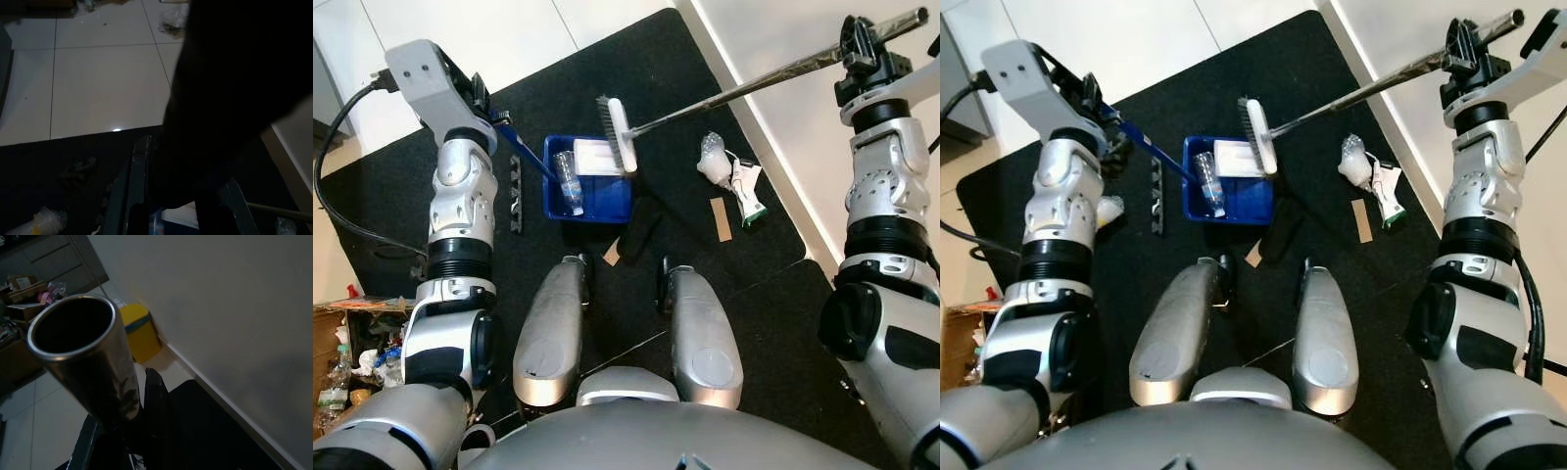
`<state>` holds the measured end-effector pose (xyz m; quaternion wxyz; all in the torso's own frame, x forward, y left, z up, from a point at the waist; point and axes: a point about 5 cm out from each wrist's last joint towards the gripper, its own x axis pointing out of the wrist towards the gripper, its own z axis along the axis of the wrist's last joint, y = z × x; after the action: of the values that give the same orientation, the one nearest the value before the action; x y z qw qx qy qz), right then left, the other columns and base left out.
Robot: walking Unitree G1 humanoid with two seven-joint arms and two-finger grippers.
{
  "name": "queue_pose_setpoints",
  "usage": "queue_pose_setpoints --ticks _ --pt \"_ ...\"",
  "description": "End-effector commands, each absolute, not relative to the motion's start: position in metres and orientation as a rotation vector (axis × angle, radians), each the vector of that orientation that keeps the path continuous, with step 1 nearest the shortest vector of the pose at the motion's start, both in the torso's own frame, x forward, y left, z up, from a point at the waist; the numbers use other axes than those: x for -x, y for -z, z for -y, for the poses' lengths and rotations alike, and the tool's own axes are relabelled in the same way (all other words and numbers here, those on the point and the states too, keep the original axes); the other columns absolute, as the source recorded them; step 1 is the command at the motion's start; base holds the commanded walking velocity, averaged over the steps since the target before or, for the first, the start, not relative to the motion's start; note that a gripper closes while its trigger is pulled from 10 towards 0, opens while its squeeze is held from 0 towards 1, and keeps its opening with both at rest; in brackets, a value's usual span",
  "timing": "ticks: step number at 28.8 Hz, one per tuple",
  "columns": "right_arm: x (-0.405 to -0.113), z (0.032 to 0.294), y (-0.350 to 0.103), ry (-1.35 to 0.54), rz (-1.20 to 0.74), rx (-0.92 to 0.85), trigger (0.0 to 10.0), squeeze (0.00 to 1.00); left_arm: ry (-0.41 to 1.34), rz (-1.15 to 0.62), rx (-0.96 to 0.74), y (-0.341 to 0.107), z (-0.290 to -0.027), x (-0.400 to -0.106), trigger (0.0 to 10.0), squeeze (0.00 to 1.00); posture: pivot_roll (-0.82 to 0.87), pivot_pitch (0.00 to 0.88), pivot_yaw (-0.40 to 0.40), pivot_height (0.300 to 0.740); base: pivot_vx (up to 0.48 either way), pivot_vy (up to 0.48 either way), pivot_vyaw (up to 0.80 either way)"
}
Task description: Sweep floor
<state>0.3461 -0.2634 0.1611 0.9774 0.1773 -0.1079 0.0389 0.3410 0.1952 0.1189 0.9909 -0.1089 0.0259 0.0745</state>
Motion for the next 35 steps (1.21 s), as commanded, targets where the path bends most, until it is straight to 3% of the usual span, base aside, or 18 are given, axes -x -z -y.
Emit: queue_pose_setpoints --ticks 1,14,23,26,35 --pt "-0.345 0.261 -0.163 -0.098 0.235 -0.397 10.0 0.0 -0.132 0.0 0.271 -0.131 -0.194 -0.343 10.0 0.0 0.08 0.204 -0.003 0.74 0.0 0.0 0.0" --pt "-0.34 0.279 -0.218 -0.105 0.389 -0.298 10.0 0.0 -0.151 0.01 0.306 -0.138 -0.198 -0.346 10.0 0.0 0.07 0.201 -0.003 0.74 0.0 0.0 0.0" --pt "-0.333 0.284 -0.253 -0.108 0.518 -0.303 10.0 0.0 -0.241 0.064 0.274 -0.156 -0.227 -0.356 10.0 0.0 0.07 0.187 -0.009 0.74 0.0 0.0 0.0" --pt "-0.322 0.304 -0.264 -0.022 0.582 -0.339 10.0 0.0 -0.291 0.057 0.23 -0.157 -0.24 -0.354 10.0 0.0 0.07 0.182 -0.008 0.74 0.0 0.0 0.0" --pt "-0.3 0.347 -0.274 0.134 0.64 -0.365 10.0 0.0 -0.318 0.04 0.203 -0.153 -0.249 -0.351 10.0 0.0 0.07 0.163 -0.001 0.74 0.0 0.0 0.0"
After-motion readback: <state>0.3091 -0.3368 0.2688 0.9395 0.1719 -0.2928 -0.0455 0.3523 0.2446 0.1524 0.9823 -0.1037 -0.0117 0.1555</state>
